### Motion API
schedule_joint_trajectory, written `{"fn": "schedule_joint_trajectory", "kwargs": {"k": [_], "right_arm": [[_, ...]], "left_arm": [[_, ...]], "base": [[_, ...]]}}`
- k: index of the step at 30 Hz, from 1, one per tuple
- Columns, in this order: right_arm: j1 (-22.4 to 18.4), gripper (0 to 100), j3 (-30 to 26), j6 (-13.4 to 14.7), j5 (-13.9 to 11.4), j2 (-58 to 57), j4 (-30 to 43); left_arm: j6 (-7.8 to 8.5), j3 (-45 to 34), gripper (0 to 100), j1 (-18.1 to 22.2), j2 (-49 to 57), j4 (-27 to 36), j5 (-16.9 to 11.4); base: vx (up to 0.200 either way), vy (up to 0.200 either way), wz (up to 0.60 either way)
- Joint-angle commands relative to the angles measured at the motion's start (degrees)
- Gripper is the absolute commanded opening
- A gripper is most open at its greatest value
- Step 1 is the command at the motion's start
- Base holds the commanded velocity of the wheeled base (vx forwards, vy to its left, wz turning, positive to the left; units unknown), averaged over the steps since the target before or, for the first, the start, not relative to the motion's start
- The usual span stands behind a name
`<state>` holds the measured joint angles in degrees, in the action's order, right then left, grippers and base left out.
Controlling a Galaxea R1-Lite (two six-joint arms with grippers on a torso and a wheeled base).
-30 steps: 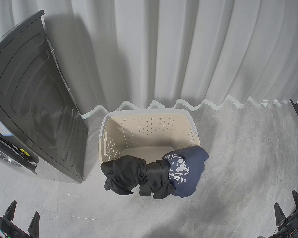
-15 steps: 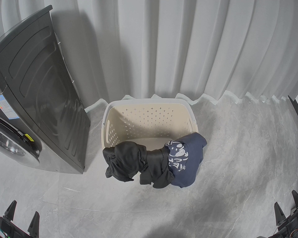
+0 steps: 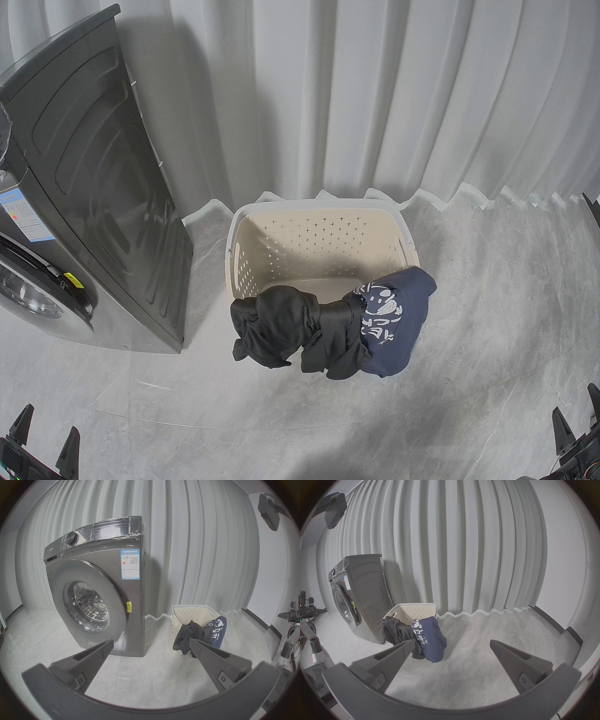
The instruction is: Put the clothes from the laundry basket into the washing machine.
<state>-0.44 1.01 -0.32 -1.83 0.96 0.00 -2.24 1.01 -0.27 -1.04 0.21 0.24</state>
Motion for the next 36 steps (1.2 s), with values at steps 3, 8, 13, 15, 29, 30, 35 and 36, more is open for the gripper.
{"fn": "schedule_joint_trajectory", "kwargs": {"k": [3,8,13,15,29,30,35,36], "right_arm": [[0.0,100,-1.0,0.0,0.0,-0.2,0.0],[0.0,100,-1.0,0.0,0.0,-0.2,0.0],[0.0,100,-1.0,-0.1,-0.1,-0.2,0.0],[0.0,100,-1.0,-0.1,-0.1,-0.2,0.0],[0.0,100,-1.0,-0.1,-0.1,-0.2,0.0],[0.0,100,-1.0,-0.1,-0.1,-0.2,0.0],[0.0,100,-1.0,-0.1,-0.1,-0.2,0.0],[0.0,100,-1.0,-0.1,-0.1,-0.2,0.0]], "left_arm": [[-0.13,-0.8,100,0.0,0.6,0.0,0.0],[-0.04,-0.8,100,0.0,0.6,0.0,0.0],[-0.04,-0.8,100,0.0,0.6,0.0,0.0],[-0.13,-0.8,100,0.0,0.6,0.0,0.0],[-0.22,-0.8,100,0.0,0.6,0.0,0.1],[-0.13,-0.8,100,0.0,0.6,0.0,0.1],[-0.22,-0.8,100,0.0,0.6,0.0,0.1],[-0.22,-0.8,100,0.0,0.6,0.0,0.1]], "base": [[0.0,0.2,0.0],[0.0,0.2,0.0],[0.0,0.2,0.0],[0.0,0.2,0.0],[0.0,0.2,0.0],[0.0,0.2,0.0],[0.0,0.2,0.0],[0.0,0.2,0.0]]}}
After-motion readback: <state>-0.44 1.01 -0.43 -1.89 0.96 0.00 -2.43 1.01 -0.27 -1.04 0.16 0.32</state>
